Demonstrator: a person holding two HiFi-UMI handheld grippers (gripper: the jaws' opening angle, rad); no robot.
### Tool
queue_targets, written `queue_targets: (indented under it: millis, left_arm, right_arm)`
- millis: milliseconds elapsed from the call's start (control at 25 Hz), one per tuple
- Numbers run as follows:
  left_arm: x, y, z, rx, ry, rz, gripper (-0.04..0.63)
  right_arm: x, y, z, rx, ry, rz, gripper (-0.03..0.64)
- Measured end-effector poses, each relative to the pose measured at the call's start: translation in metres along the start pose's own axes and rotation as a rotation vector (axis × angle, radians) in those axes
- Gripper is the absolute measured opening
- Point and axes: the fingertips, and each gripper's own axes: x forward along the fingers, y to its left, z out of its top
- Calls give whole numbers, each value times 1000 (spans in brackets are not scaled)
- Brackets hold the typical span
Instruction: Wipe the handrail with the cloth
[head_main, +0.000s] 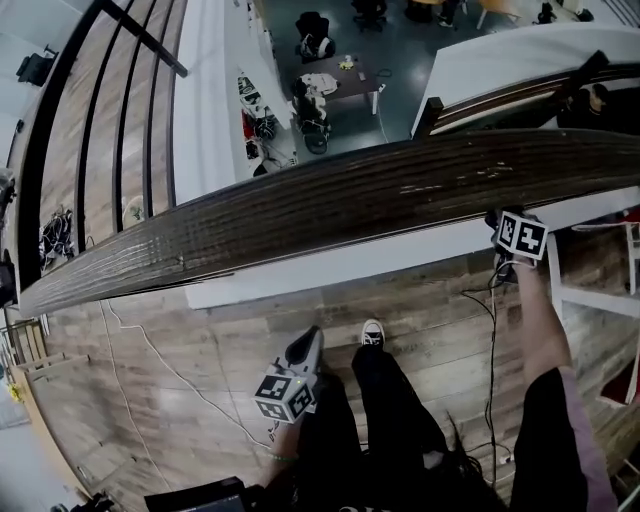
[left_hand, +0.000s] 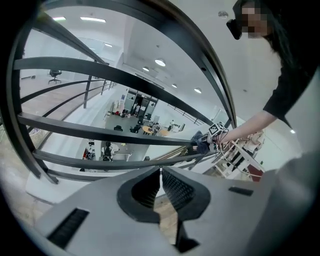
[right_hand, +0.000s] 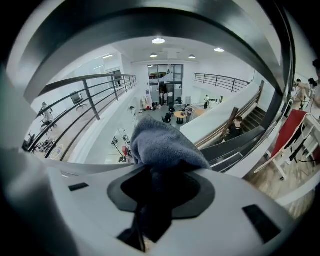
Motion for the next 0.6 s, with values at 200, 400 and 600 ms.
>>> queue_targets:
  millis: [200, 400, 600]
  left_arm:
    - [-3, -5, 5, 2, -9, 10, 2]
    - [-28, -8, 20, 2, -47, -2, 2]
    - [-74, -10, 29, 21, -90, -3, 2]
  right_arm:
    - [-10, 14, -7, 34, 1, 19, 109]
    - [-56, 69, -32, 57, -28, 103, 109]
    - [-117, 136, -51, 47, -62, 183, 109]
